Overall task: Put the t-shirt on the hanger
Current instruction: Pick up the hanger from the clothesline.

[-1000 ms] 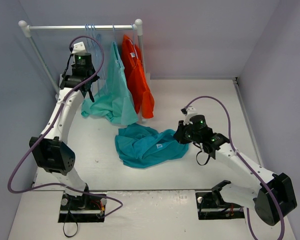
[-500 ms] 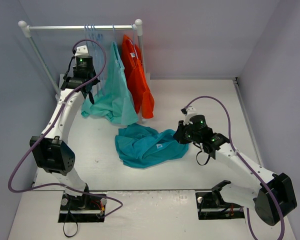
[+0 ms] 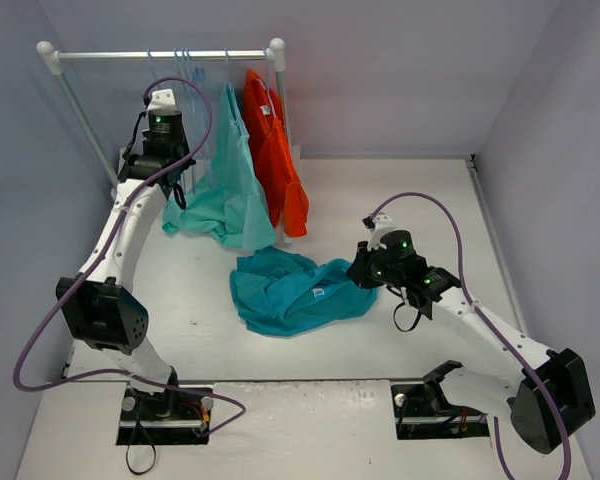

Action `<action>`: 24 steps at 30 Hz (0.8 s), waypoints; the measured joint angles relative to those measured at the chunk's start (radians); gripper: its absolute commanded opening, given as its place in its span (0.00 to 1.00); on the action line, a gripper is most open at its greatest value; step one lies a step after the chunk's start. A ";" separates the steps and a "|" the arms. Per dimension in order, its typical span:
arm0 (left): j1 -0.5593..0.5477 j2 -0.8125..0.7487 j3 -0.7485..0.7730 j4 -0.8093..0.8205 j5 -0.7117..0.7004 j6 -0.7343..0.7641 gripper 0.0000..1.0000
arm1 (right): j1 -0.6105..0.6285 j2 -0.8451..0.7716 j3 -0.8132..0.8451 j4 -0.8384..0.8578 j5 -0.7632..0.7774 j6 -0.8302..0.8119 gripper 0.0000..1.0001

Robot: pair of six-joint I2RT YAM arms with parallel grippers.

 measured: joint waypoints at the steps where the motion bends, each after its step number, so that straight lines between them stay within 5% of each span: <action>1: 0.002 -0.006 0.000 0.000 -0.003 0.004 0.00 | 0.000 -0.003 -0.001 0.000 0.000 0.000 0.00; 24: 0.063 -0.247 -0.111 0.038 -0.017 0.142 0.00 | 0.000 -0.013 -0.015 -0.002 -0.003 0.000 0.00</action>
